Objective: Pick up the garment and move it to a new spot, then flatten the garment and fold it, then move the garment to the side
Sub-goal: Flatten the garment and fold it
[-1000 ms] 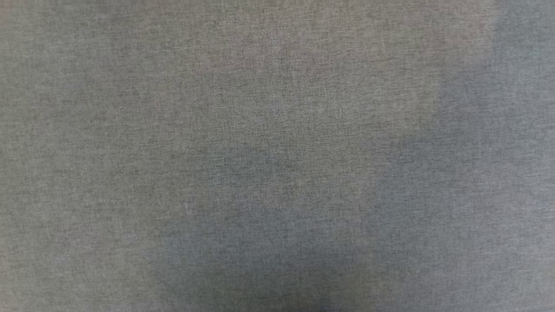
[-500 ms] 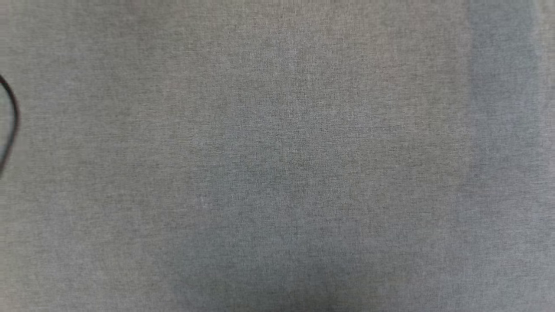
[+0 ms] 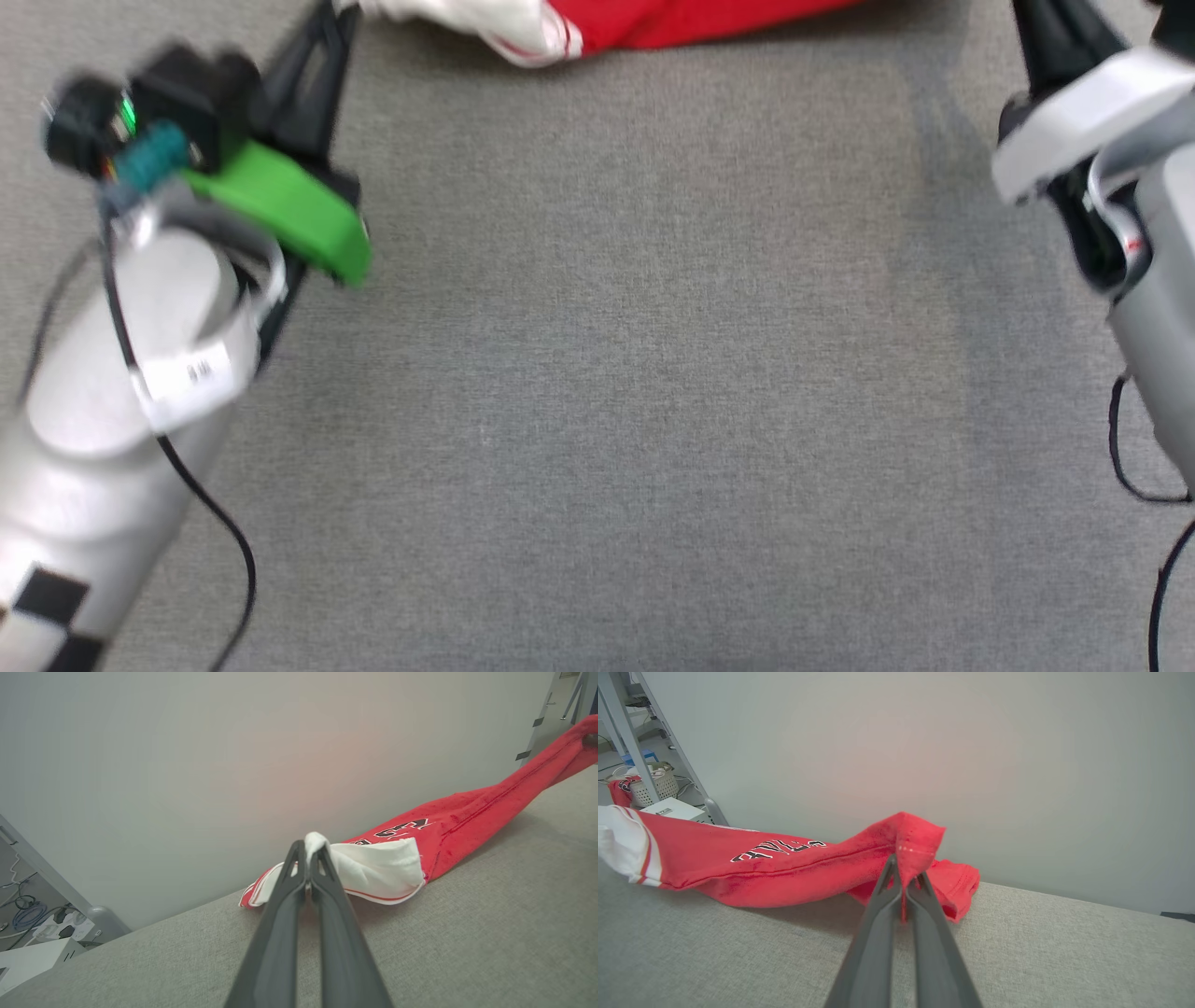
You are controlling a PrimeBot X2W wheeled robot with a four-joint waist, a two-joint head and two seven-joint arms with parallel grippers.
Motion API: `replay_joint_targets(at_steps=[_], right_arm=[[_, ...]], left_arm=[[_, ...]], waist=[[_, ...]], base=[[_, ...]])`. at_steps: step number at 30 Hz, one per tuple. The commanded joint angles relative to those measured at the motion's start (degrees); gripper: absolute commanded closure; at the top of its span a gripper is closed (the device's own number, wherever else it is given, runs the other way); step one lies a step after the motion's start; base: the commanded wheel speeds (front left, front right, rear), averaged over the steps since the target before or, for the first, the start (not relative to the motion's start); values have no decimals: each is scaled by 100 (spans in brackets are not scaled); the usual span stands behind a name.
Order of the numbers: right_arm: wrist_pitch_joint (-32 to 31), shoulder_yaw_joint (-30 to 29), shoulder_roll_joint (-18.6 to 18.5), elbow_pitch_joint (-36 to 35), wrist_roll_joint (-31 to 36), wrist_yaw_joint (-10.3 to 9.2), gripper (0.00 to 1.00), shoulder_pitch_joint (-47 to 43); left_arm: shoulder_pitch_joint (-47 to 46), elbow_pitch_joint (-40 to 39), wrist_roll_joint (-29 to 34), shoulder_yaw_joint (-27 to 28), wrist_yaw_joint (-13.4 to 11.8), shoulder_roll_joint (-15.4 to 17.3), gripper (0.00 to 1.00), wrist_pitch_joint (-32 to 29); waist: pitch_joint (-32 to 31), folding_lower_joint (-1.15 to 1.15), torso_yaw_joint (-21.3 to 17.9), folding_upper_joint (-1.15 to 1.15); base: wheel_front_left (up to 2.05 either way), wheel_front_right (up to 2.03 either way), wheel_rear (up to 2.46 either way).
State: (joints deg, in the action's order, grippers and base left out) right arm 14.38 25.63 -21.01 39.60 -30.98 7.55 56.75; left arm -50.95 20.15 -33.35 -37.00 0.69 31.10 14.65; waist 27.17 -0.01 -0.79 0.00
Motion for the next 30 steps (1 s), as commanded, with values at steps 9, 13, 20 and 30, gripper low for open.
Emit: replay_joint_targets(at_steps=[9, 13, 20, 30], right_arm=[[-283, 516, -497, -31, -881, -6, 100, -1286], [-407, 691, -685, 21, -1164, -6, 100, -1797], [-756, 827, -966, -329, -2040, -6, 100, -2673], [-1020, 864, -1492, -1014, -2710, -6, 100, -3821]], left_arm=[[1980, -651, -209, -345, -421, 279, 100, 9], [2610, -833, -326, -401, -569, 447, 100, 2], [3527, -1229, -518, -546, -762, 636, 100, -41], [4500, -1789, -840, -858, -684, 924, 100, -256]], waist=[[-1085, 1, 385, 0], [-1367, 1, 438, 0], [-1812, 1, 450, 0], [-2422, 1, 432, 0]], base=[[0, 0, 0], [0, 0, 0], [0, 0, 0], [0, 0, 0]])
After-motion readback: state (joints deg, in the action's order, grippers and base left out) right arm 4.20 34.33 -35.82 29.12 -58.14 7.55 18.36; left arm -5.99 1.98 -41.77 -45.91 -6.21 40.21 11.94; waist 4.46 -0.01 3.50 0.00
